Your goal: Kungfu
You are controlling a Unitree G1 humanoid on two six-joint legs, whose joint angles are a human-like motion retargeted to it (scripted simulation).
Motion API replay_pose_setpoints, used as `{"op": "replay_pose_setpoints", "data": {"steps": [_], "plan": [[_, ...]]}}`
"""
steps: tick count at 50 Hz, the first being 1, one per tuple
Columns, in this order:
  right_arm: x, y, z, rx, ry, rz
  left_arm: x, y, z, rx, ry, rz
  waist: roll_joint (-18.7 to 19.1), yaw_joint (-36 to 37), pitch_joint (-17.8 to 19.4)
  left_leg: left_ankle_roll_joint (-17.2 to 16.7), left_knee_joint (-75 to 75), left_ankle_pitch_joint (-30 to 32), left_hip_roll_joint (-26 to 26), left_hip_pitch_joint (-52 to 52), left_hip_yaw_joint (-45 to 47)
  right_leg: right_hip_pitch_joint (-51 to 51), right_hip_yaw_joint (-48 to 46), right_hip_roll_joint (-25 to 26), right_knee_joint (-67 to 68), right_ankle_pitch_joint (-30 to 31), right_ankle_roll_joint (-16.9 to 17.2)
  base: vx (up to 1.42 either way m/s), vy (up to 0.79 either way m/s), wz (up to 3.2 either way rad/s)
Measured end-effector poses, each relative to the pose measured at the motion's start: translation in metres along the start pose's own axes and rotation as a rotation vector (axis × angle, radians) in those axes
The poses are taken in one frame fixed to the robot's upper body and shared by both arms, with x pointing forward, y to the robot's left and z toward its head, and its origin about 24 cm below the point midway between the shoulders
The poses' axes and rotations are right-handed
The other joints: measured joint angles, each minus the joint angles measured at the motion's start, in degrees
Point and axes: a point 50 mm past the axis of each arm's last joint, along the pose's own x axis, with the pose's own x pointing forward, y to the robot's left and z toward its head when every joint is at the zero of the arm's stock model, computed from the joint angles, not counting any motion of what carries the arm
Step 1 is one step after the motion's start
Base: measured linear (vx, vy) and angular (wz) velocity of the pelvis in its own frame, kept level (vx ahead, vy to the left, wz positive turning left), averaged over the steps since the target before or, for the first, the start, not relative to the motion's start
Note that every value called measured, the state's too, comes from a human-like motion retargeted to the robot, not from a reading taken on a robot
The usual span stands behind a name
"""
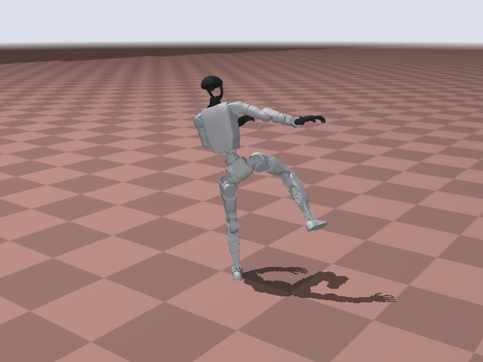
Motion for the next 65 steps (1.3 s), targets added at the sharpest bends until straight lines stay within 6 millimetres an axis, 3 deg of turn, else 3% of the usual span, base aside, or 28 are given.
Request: {"op": "replay_pose_setpoints", "data": {"steps": [2,3,5,6,8,9,10,12,15,18,20,22,25,30,32,33,35,38,39,42,45,48,50,53,58,62,65], "plan": [[0.000,0.008,0.012,0.125,0.053,-0.015,-0.027,-0.017,-0.018,0.004,0.120,0.039,2.3,-3.9,3.2,2.7,0.2,-0.6,-3.1,-0.3,-1.7,1.6,8.1,-10.5,-24.9,9.5,-3.6,-0.25,0.44,0.44],[0.003,0.010,0.026,0.186,0.062,-0.022,-0.046,-0.026,-0.032,0.016,0.229,0.085,1.8,-4.1,4.0,4.3,0.0,-1.4,-5.1,1.5,0.1,1.6,12.5,-15.6,-40.5,12.2,-3.6,-0.35,0.48,-0.97],[0.008,0.015,0.062,0.259,0.018,-0.032,-0.091,-0.048,-0.057,0.013,0.500,0.170,3.0,-3.7,6.4,5.4,-3.6,-0.6,-1.9,2.8,2.5,3.4,19.3,-15.2,-69.0,25.9,-3.6,-0.47,0.19,-1.86],[0.008,0.016,0.073,0.260,-0.012,-0.037,-0.109,-0.058,-0.063,-0.026,0.605,0.175,4.1,-5.5,7.9,6.5,-3.7,-0.5,-1.7,1.4,1.8,3.5,20.8,-15.8,-71.6,26.3,-3.6,-0.41,0.00,-1.08],[0.008,0.018,0.094,0.241,-0.062,-0.053,-0.145,-0.071,-0.072,-0.149,0.785,0.197,6.2,-8.0,11.0,10.1,-0.1,-2.4,-2.0,-2.6,0.0,1.8,14.9,-17.1,-67.1,23.6,-3.6,-0.19,-0.07,-0.26],[0.005,0.024,0.098,0.227,-0.061,-0.050,-0.158,-0.077,-0.075,-0.223,0.854,0.209,7.1,-9.0,12.6,10.8,1.1,-3.2,-1.4,-4.0,-1.7,-0.6,13.4,-16.4,-57.2,21.1,-3.6,-0.05,-0.22,0.25],[0.001,0.031,0.097,0.212,-0.048,-0.040,-0.171,-0.083,-0.077,-0.299,0.916,0.220,7.9,-10.1,14.2,11.0,1.5,-3.6,-0.3,-4.9,-3.7,-3.5,13.7,-15.1,-44.7,18.4,-3.6,-0.02,-0.50,0.54],[-0.014,0.053,0.089,0.178,-0.026,0.006,-0.195,-0.092,-0.079,-0.403,1.010,0.211,8.0,-8.8,14.3,7.7,1.3,-3.3,3.8,-5.2,-6.0,-6.2,10.0,-7.4,-24.8,17.3,-3.4,0.06,-0.84,0.22],[-0.053,0.099,0.072,0.156,0.003,0.154,-0.233,-0.100,-0.073,-0.441,1.129,0.102,3.6,-1.7,6.4,5.5,1.9,-4.6,6.2,-2.6,0.8,-5.8,7.9,3.3,-13.8,17.6,0.4,0.29,-0.90,-0.30],[-0.096,0.137,0.068,0.178,-0.041,0.298,-0.258,-0.109,-0.062,-0.396,1.230,0.066,-4.2,2.3,-1.9,3.3,1.7,-5.4,2.8,1.3,8.5,-2.3,1.9,4.5,-16.4,15.1,4.1,0.27,-0.56,-0.18],[-0.114,0.150,0.073,0.200,-0.100,0.353,-0.266,-0.114,-0.057,-0.402,1.268,0.110,-9.5,3.3,-4.4,1.4,1.1,-5.6,0.4,5.8,14.3,1.7,1.2,5.0,-22.6,13.5,5.5,0.15,-0.52,-0.11],[-0.123,0.156,0.084,0.206,-0.193,0.399,-0.269,-0.118,-0.054,-0.434,1.286,0.147,-12.9,3.0,-5.4,-0.9,1.1,-5.7,-1.7,9.2,18.1,5.5,3.6,7.0,-31.2,11.8,5.2,0.11,-0.32,-0.07],[-0.133,0.162,0.098,0.193,-0.311,0.498,-0.269,-0.126,-0.050,-0.469,1.307,0.175,-15.8,3.6,-6.8,-3.3,2.3,-6.5,-4.5,12.9,21.2,10.5,3.8,6.4,-42.7,7.7,1.1,0.12,-0.67,-0.38],[-0.134,0.165,0.136,0.188,-0.448,0.629,-0.242,-0.140,-0.053,-0.458,1.239,0.171,-15.6,3.2,-6.7,-8.3,1.6,-5.4,-5.5,19.0,25.3,16.5,0.4,5.9,-54.4,-1.3,-3.6,0.03,-0.60,-0.62],[-0.137,0.164,0.163,0.203,-0.538,0.678,-0.230,-0.138,-0.059,-0.433,1.197,0.140,-16.1,1.7,-5.7,-11.3,1.3,-4.8,-5.6,21.9,26.9,19.1,-5.4,4.3,-57.6,2.3,2.4,-0.01,-0.65,-0.47],[-0.139,0.163,0.176,0.209,-0.584,0.703,-0.222,-0.137,-0.064,-0.419,1.168,0.115,-16.5,0.6,-5.0,-12.5,1.2,-4.9,-6.7,23.3,26.6,18.6,-0.7,3.9,-57.6,8.1,7.5,0.01,-0.75,-0.15],[-0.135,0.158,0.194,0.222,-0.634,0.733,-0.199,-0.138,-0.071,-0.400,1.094,0.055,-14.7,1.1,-3.7,-15.3,-1.0,-3.8,-6.9,24.7,25.3,13.9,11.9,5.6,-52.7,9.6,15.0,-0.10,-0.56,-0.18],[-0.122,0.137,0.232,0.213,-0.759,0.721,-0.149,-0.132,-0.088,-0.369,0.980,0.024,-14.5,0.5,-2.9,-15.3,-6.5,-0.5,-13.3,26.1,28.4,6.5,7.3,-2.9,-47.4,7.9,15.2,-0.31,-0.22,-0.26],[-0.120,0.130,0.245,0.210,-0.802,0.724,-0.136,-0.127,-0.095,-0.351,0.944,-0.003,-13.7,-0.2,-2.4,-15.3,-7.5,0.5,-13.8,25.8,28.0,3.7,7.9,-3.4,-43.9,5.9,14.9,-0.17,-0.28,-0.20],[-0.119,0.109,0.282,0.202,-0.950,0.708,-0.102,-0.110,-0.111,-0.265,0.862,-0.117,-9.3,-3.8,0.4,-15.3,-9.1,2.4,-14.2,24.4,21.2,-2.0,12.6,-1.6,-36.7,2.4,14.5,-0.05,-0.25,0.34],[-0.116,0.081,0.310,0.173,-1.107,0.638,-0.077,-0.086,-0.125,-0.098,0.817,-0.247,-7.3,-5.7,2.5,-15.3,-12.1,3.5,-14.2,24.7,20.6,-5.4,12.4,-2.3,-32.6,0.5,13.9,-0.10,-0.19,0.16],[-0.115,0.059,0.328,0.159,-1.206,0.583,-0.059,-0.069,-0.132,0.066,0.784,-0.311,-5.3,-6.9,3.7,-15.3,-14.6,3.4,-13.2,24.7,22.3,-8.8,12.1,-2.2,-28.9,-1.6,13.4,-0.01,-0.13,0.07],[-0.110,0.050,0.335,0.218,-1.164,0.540,-0.051,-0.066,-0.132,0.128,0.763,-0.318,-4.0,-7.2,4.5,-15.3,-16.0,3.0,-12.4,24.7,23.6,-10.9,11.8,-1.7,-27.3,-1.5,13.2,0.04,-0.17,-0.12],[-0.122,0.043,0.348,0.333,-1.242,0.618,-0.051,-0.063,-0.132,0.146,0.754,-0.281,-2.4,-6.2,5.7,-15.3,-16.2,2.8,-11.6,24.5,23.9,-12.9,11.3,-0.1,-26.5,-0.7,12.9,0.03,-0.02,-0.44],[-0.133,0.040,0.358,0.416,-1.279,0.745,-0.062,-0.076,-0.126,-0.032,0.753,-0.251,-1.7,-5.6,6.5,-15.3,-16.3,4.0,-11.6,23.5,23.5,-14.4,10.4,-0.3,-25.9,0.8,12.9,0.01,-0.02,-0.11],[-0.147,0.044,0.362,0.360,-1.343,0.831,-0.082,-0.076,-0.124,-0.051,0.795,-0.273,-1.1,-4.6,6.6,-15.3,-16.4,5.2,-11.5,23.9,22.9,-13.6,10.4,-0.3,-26.0,1.0,13.0,0.03,0.00,0.02],[-0.168,0.050,0.366,0.368,-1.403,0.956,-0.107,-0.071,-0.118,0.014,0.848,-0.309,-0.3,-3.5,6.1,-15.3,-16.9,5.7,-11.1,24.7,23.1,-11.9,9.4,-0.6,-26.5,0.5,12.8,0.08,0.03,0.12]]}}
